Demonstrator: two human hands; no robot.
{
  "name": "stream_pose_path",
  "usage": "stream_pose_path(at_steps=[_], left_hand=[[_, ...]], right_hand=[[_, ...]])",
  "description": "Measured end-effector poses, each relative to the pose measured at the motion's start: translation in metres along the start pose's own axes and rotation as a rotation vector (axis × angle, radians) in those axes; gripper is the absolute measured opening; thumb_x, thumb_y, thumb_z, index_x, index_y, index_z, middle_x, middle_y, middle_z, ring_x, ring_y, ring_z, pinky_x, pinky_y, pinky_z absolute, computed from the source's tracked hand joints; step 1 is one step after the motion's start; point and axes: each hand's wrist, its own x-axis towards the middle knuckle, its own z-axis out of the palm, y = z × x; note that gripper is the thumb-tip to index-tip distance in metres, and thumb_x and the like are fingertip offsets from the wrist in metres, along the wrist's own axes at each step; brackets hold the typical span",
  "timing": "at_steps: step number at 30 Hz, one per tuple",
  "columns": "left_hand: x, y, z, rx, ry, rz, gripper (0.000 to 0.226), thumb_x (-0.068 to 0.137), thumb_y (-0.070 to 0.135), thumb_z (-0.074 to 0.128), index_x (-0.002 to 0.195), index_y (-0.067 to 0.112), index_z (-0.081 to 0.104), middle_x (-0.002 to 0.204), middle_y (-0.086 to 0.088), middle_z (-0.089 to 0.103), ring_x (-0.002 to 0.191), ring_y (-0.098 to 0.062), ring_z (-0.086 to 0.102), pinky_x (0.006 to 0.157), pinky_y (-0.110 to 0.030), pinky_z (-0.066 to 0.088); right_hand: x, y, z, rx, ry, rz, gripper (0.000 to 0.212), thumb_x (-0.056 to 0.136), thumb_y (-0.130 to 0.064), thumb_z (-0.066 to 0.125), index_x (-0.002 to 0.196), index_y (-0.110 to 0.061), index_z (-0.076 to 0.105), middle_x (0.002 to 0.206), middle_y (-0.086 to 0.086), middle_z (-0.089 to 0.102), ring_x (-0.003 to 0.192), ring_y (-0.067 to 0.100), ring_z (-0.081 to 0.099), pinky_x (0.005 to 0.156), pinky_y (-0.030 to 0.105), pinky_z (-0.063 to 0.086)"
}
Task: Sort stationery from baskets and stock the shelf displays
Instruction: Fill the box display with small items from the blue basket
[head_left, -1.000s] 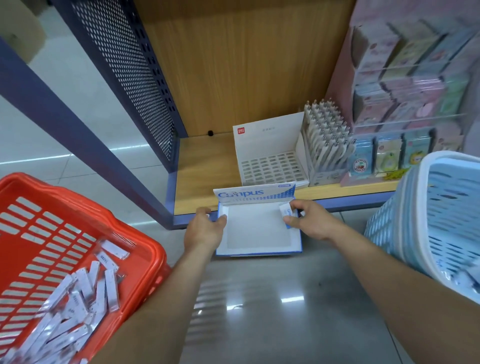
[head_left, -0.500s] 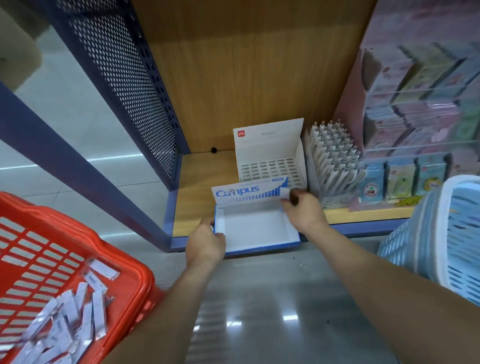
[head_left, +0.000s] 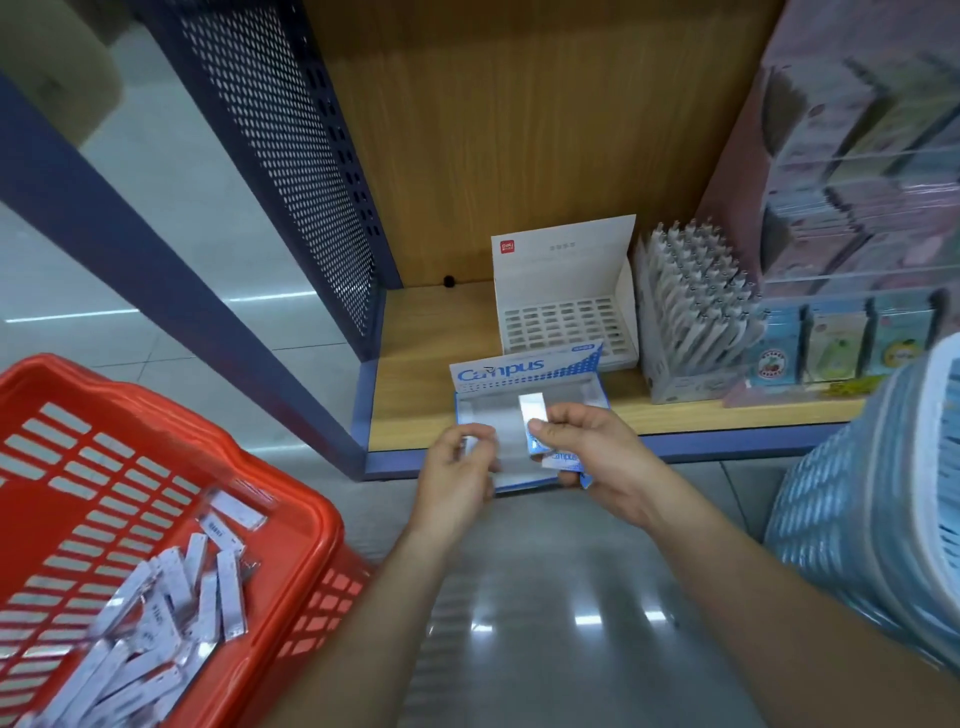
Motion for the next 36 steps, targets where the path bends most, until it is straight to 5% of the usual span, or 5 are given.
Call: stream_pose_path(at_steps=[9, 16, 23, 30, 36], left_hand=[[-0.015, 0.009, -0.005, -0.059, -0.199, 0.024, 0.012, 0.086, 0.01, 0.07, 0.09, 0.017, 0.061, 0.062, -0.005, 0.05, 0.046, -0.011, 0.039, 0.039, -0.017, 0.025], [-0.018, 0.013, -0.01, -0.166, -0.197, -0.017, 0.036, 0.092, 0.003, 0.052, 0.112, 0.029, 0.065, 0.071, 0.006, 0.056, 0.051, -0.01, 0.042, 0.04, -0.017, 0.025], [-0.019, 0.016, -0.011, -0.345, -0.205, -0.125, 0.017, 0.091, 0.002, 0.058, 0.103, 0.014, 0.057, 0.091, -0.012, 0.067, 0.065, -0.023, 0.067, 0.056, -0.027, 0.055], [-0.012, 0.015, -0.01, -0.214, -0.136, -0.076, 0.024, 0.084, 0.012, 0.074, 0.096, 0.017, 0.053, 0.079, -0.002, 0.068, 0.056, -0.019, 0.064, 0.045, -0.022, 0.046], [0.011, 0.014, -0.006, -0.17, 0.177, 0.032, 0.023, 0.084, 0.004, 0.07, 0.089, 0.016, 0.052, 0.079, -0.005, 0.063, 0.042, -0.013, 0.052, 0.043, -0.023, 0.044]], right_hand=[[-0.026, -0.002, 0.009, 0.252, -0.08, 0.081, 0.01, 0.091, -0.011, 0.063, 0.092, -0.003, 0.07, 0.076, 0.01, 0.063, 0.058, 0.013, 0.055, 0.048, 0.021, 0.043], [-0.038, -0.006, -0.002, 0.591, -0.089, 0.082, 0.031, 0.089, 0.016, 0.046, 0.117, 0.008, 0.058, 0.112, 0.038, 0.062, 0.095, 0.04, 0.069, 0.079, 0.035, 0.06], [-0.037, -0.005, 0.003, 0.287, -0.164, 0.043, 0.021, 0.096, -0.002, 0.053, 0.113, -0.006, 0.066, 0.098, 0.015, 0.074, 0.083, 0.022, 0.073, 0.065, 0.026, 0.058], [-0.026, -0.008, 0.009, 0.034, -0.084, 0.018, 0.028, 0.089, -0.009, 0.068, 0.114, -0.019, 0.067, 0.085, 0.003, 0.068, 0.071, 0.013, 0.066, 0.048, 0.019, 0.038], [-0.004, -0.007, 0.005, 0.218, 0.047, 0.081, 0.044, 0.09, 0.01, 0.053, 0.125, -0.015, 0.055, 0.111, 0.013, 0.06, 0.087, 0.019, 0.064, 0.053, 0.024, 0.043]])
